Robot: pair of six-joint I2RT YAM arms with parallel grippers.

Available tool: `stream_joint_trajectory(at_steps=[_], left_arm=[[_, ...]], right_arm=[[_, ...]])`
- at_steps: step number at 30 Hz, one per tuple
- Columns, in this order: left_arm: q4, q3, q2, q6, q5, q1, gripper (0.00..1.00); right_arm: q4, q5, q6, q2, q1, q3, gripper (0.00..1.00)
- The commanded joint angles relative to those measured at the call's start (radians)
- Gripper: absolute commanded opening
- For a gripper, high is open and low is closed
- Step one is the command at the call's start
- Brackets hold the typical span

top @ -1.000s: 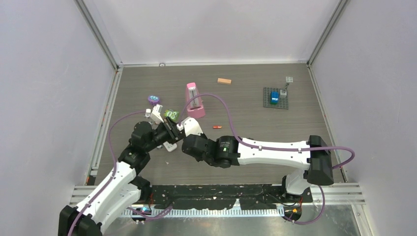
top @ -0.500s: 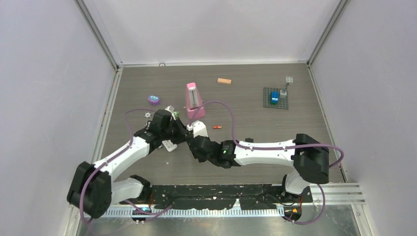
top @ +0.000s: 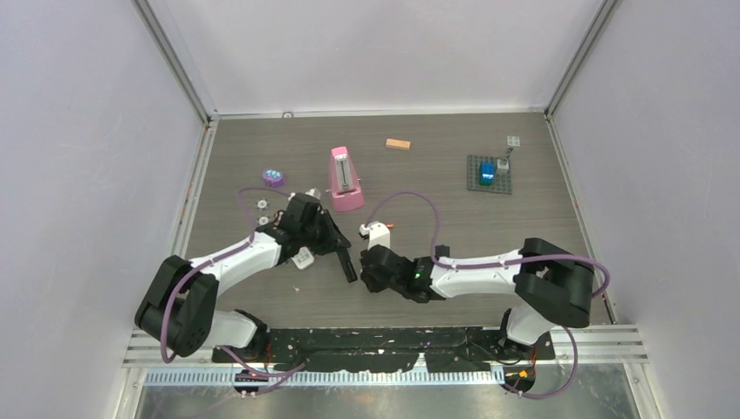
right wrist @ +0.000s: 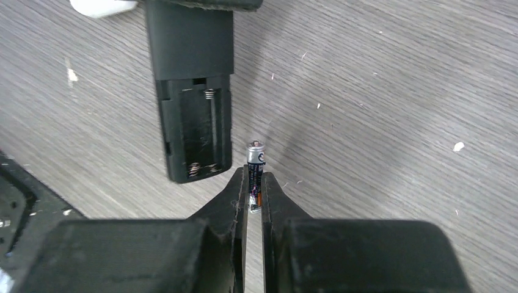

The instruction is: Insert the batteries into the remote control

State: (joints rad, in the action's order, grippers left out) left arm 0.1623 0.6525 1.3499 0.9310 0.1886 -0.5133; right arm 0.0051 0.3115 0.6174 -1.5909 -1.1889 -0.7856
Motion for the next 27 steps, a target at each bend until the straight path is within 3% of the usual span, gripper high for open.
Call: stream_joint_trajectory(at_steps=[1,8,14,22,27], left_arm=[[-0.262,-0.076,-0.050,-0.021,0.079,-0.005,0.00],[-0.715,-0.241,-0.133,0.064,0.221,-0.004,0.00],[-1.043,-0.283,-0.148,0.234,0.297,-0.004,0.00],[-1.298,-0.268,-0.105,0.420,0.362,-0.001,0.00],[-1.365,-0.266,-0.073,0.443,0.383,0.000,0.00]], right_arm=[[0.179,0.023,0.088,0.145,0.006,0.071,0.05],[0.205,0.082,0.079,0.342,0.006,0.109,0.05],[0.146,0.107,-0.020,0.421,0.005,0.059,0.06],[0.041,0.160,-0.103,0.529,0.002,0.034,0.06],[0.002,0.177,-0.138,0.605,0.002,0.010,0.06]])
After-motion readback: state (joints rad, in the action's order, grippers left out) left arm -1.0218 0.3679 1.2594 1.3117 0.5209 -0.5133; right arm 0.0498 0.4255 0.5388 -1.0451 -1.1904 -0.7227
